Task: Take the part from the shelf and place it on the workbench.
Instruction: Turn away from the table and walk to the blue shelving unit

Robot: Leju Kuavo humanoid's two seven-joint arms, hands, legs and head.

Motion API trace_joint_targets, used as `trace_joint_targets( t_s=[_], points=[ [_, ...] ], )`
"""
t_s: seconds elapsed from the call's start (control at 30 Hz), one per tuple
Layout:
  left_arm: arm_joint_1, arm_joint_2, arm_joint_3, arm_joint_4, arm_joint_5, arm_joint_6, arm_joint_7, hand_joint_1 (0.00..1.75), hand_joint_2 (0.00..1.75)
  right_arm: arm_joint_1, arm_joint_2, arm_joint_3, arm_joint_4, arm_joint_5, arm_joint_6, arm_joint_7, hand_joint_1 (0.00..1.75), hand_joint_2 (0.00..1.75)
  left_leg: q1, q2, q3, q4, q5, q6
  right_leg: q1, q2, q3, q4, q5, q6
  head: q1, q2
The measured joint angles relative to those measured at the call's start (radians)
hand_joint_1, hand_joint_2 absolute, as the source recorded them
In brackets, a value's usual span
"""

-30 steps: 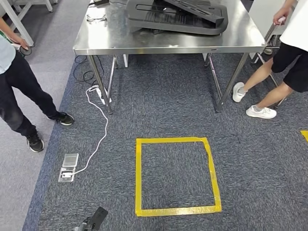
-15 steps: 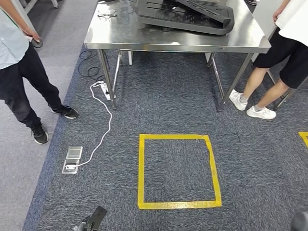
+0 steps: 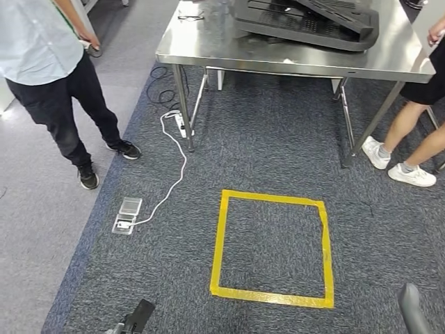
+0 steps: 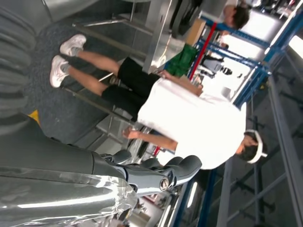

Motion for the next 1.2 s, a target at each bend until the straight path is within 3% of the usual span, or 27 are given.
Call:
trace_joint_targets(
  t_s=[0.07,0.1,0.2,0.27,0.33,0.37,0.4,0.43,0.47,0.53,0.6,0.63,0.67,0.73,0.8,0.87,0.9,0.93,1.0,1.07,1.13,1.2],
  points=[
    [-0.003,0.0,0.0,0.0,0.0,0.0,-0.001,0.0,0.0,0.005,0.0,0.001,0.0,0.003,-0.001,0.0,0.0,1.75,-0.007,0.035,0.043,-0.099,0.036,0.008,0.004,-0.014,-0.004,0.008,-0.002,0.007,0.0,0.0],
    [-0.003,0.0,0.0,0.0,0.0,0.0,-0.001,0.0,0.0,0.008,0.0,0.001,0.0,0.005,-0.002,0.0,0.0,1.75,-0.01,0.044,0.047,-0.114,0.037,0.013,0.007,-0.021,-0.007,0.011,-0.002,0.012,0.0,0.0],
    [0.002,0.0,0.0,0.0,0.0,0.0,-0.002,0.0,0.0,0.013,0.0,0.002,-0.001,0.008,-0.006,0.001,0.0,1.75,-0.013,0.028,0.035,-0.117,0.046,0.033,0.006,-0.034,-0.01,0.016,-0.004,0.025,0.0,0.0],
    [0.002,0.0,0.001,0.0,-0.001,0.0,-0.002,0.0,0.0,0.015,0.0,0.002,-0.001,0.008,-0.007,0.001,0.0,1.75,-0.009,0.014,0.028,-0.12,0.056,0.048,0.003,-0.003,-0.028,0.065,-0.05,0.035,0.001,0.0],
    [0.0,0.0,0.001,0.0,-0.001,0.001,-0.003,0.0,0.0,0.02,0.0,0.002,-0.001,0.009,-0.008,0.001,0.0,1.75,-0.009,-0.001,0.019,-0.12,0.064,0.057,0.001,0.032,-0.073,0.188,-0.129,0.041,0.002,0.0],
    [0.0,0.0,0.001,0.0,-0.001,0.001,-0.003,0.0,0.0,0.023,0.0,0.002,-0.001,0.009,-0.009,0.001,0.0,1.75,-0.009,-0.009,0.015,-0.119,0.068,0.058,0.0,0.038,-0.094,0.249,-0.156,0.042,0.002,0.0],
    [0.001,0.0,0.001,0.0,-0.001,0.002,-0.003,0.0,0.0,0.027,0.0,0.002,-0.001,0.008,-0.01,0.001,0.0,1.75,-0.01,-0.018,0.012,-0.119,0.071,0.059,0.0,0.04,-0.103,0.285,-0.165,0.041,0.002,0.0],
    [0.002,0.0,0.002,0.0,-0.003,0.002,-0.003,0.0,0.0,0.032,0.0,0.002,-0.001,0.008,-0.011,0.001,0.0,1.75,-0.01,-0.028,0.011,-0.118,0.073,0.058,0.0,0.042,-0.092,0.28,-0.153,0.039,0.002,0.0],
    [0.003,0.0,0.002,0.0,-0.007,0.002,-0.004,0.0,0.0,0.037,0.0,0.002,-0.002,0.008,-0.012,0.001,0.0,1.75,-0.011,-0.04,0.01,-0.118,0.075,0.057,0.0,0.047,-0.064,0.235,-0.124,0.036,0.002,0.0],
    [0.002,-0.001,0.002,0.0,-0.013,0.002,-0.004,0.0,0.0,0.047,0.0,0.002,-0.004,0.005,-0.013,0.0,0.0,1.75,-0.011,-0.062,0.009,-0.117,0.08,0.051,0.0,0.089,0.012,0.095,-0.059,0.027,0.002,0.0],
    [0.0,-0.003,0.002,0.0,-0.015,0.002,-0.005,0.0,0.0,0.057,0.0,0.002,-0.008,0.001,-0.015,-0.003,0.0,1.75,-0.01,-0.081,0.0,-0.115,0.086,0.042,0.0,0.125,0.048,0.013,-0.033,0.02,0.001,0.0],
    [0.0,-0.003,0.002,0.0,-0.015,0.002,-0.006,0.0,0.0,0.061,0.0,0.002,-0.009,-0.001,-0.016,-0.004,0.0,1.75,-0.01,-0.09,-0.006,-0.114,0.09,0.035,0.001,0.127,0.049,0.004,-0.035,0.019,0.001,0.0],
    [0.001,-0.003,0.002,0.0,-0.016,0.002,-0.006,0.0,0.0,0.064,0.0,0.002,-0.011,-0.002,-0.017,-0.006,0.0,1.75,-0.009,-0.099,-0.013,-0.114,0.095,0.029,0.0,0.115,0.047,0.0,-0.035,0.017,0.001,0.0],
    [0.005,-0.003,0.002,0.0,-0.019,0.002,-0.004,0.0,0.0,0.068,0.001,0.001,-0.015,0.001,-0.016,-0.008,0.0,1.75,-0.011,-0.088,-0.028,-0.096,0.081,0.018,-0.004,0.091,0.043,-0.008,-0.032,0.008,-0.002,0.0],
    [0.005,-0.002,0.002,0.0,-0.022,0.002,-0.001,0.0,0.0,0.077,0.003,0.0,-0.019,0.004,-0.016,-0.009,0.0,1.75,-0.01,-0.051,-0.063,-0.013,0.021,0.008,-0.007,0.064,0.039,-0.011,-0.027,0.0,-0.005,0.0],
    [0.003,-0.002,0.002,0.0,-0.027,0.002,0.0,0.0,0.0,0.084,0.004,-0.001,-0.02,0.009,-0.014,-0.01,0.0,1.75,-0.007,-0.029,-0.108,0.116,-0.046,0.0,-0.005,0.036,0.036,-0.01,-0.026,-0.003,-0.007,0.0],
    [0.003,-0.002,0.002,0.0,-0.029,0.002,0.0,0.0,0.0,0.085,0.006,-0.001,-0.02,0.011,-0.013,-0.011,0.0,1.75,-0.007,-0.026,-0.117,0.157,-0.06,-0.002,-0.004,0.022,0.035,-0.01,-0.026,-0.003,-0.007,0.0],
    [0.005,-0.002,0.002,0.0,-0.03,0.002,0.0,0.0,0.0,0.085,0.007,-0.002,-0.02,0.013,-0.011,-0.011,0.0,1.75,-0.007,-0.023,-0.11,0.163,-0.056,-0.003,-0.003,0.009,0.035,-0.009,-0.026,-0.003,-0.007,0.0],
    [0.006,-0.002,0.002,0.0,-0.031,0.002,0.0,0.0,0.0,0.086,0.01,-0.002,-0.02,0.018,-0.007,-0.013,0.0,1.75,-0.008,-0.007,-0.045,0.063,-0.003,0.003,-0.001,-0.014,0.038,-0.009,-0.027,-0.001,-0.007,0.0],
    [0.004,-0.002,0.002,0.0,-0.031,0.002,0.001,0.0,0.0,0.087,0.014,-0.003,-0.021,0.022,-0.002,-0.018,0.0,1.75,-0.016,0.034,0.026,-0.067,0.041,0.015,0.003,-0.03,0.04,-0.007,-0.029,0.005,-0.006,0.0],
    [0.002,-0.002,0.002,0.0,-0.032,0.002,0.003,0.0,0.0,0.09,0.018,-0.004,-0.021,0.026,0.003,-0.021,0.0,1.75,-0.023,0.053,0.045,-0.117,0.048,0.026,0.008,-0.046,0.036,-0.003,-0.028,0.015,-0.006,0.0],
    [0.006,-0.002,0.002,0.0,-0.034,0.002,0.004,0.0,0.0,0.09,0.021,-0.004,-0.022,0.029,0.006,-0.022,0.0,1.75,-0.022,0.036,0.039,-0.122,0.052,0.038,0.008,-0.057,0.034,-0.001,-0.03,0.023,-0.006,0.0]
  ],
)
